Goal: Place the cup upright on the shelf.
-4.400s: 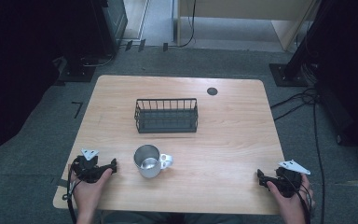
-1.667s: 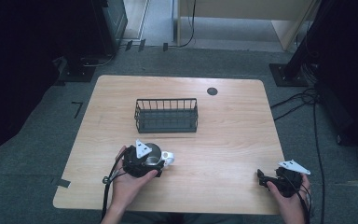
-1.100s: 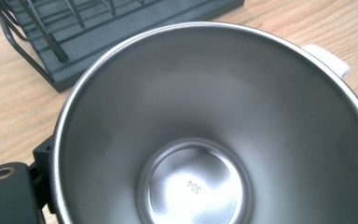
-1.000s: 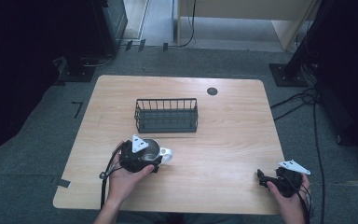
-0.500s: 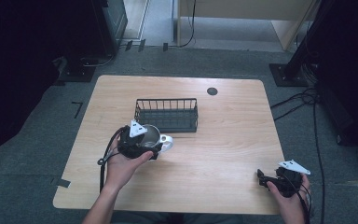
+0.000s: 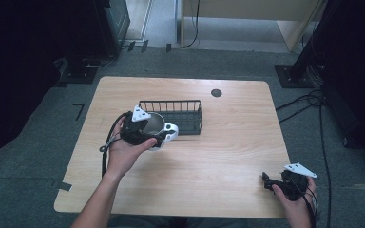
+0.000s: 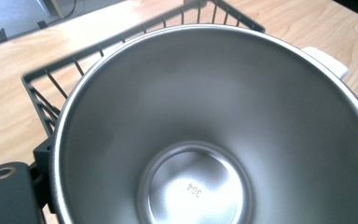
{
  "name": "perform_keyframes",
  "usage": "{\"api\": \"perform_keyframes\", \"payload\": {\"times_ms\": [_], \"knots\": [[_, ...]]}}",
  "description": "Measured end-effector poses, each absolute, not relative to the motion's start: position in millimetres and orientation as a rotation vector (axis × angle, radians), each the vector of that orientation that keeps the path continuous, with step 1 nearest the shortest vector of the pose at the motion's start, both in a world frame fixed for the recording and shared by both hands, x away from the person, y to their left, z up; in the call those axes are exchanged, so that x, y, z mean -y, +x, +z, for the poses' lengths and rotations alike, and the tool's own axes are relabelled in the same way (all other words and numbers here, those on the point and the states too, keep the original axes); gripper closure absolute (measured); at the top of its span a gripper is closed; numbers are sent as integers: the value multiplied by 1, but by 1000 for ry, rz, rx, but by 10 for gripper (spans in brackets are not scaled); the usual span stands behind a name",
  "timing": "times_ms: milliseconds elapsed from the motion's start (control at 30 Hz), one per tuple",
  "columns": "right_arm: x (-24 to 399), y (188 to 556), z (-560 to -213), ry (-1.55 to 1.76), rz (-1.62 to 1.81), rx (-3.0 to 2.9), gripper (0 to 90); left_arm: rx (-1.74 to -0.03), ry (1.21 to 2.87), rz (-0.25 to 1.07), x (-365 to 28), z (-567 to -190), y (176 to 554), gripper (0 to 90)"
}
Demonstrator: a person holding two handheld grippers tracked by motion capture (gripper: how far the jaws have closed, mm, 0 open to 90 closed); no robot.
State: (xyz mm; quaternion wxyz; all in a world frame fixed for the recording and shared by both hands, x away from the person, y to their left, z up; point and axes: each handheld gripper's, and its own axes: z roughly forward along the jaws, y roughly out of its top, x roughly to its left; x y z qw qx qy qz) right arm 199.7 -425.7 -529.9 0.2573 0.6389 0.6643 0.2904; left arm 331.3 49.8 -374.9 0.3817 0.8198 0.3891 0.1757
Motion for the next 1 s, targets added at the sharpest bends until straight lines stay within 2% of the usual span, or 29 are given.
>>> {"api": "perform_keyframes", "payload": {"times_ms": [100,633,1000], "knots": [[426,200,-530,1734,788,-1801,0,-981,2087,427,-49,-368,338,72],[426,200,-530,1734,788,-1801,0,-934,2087,487,-37,-338,380,72],[426,200,-530,1734,788,-1801,0,-962,2080,516,-29,-353,415,72]]}}
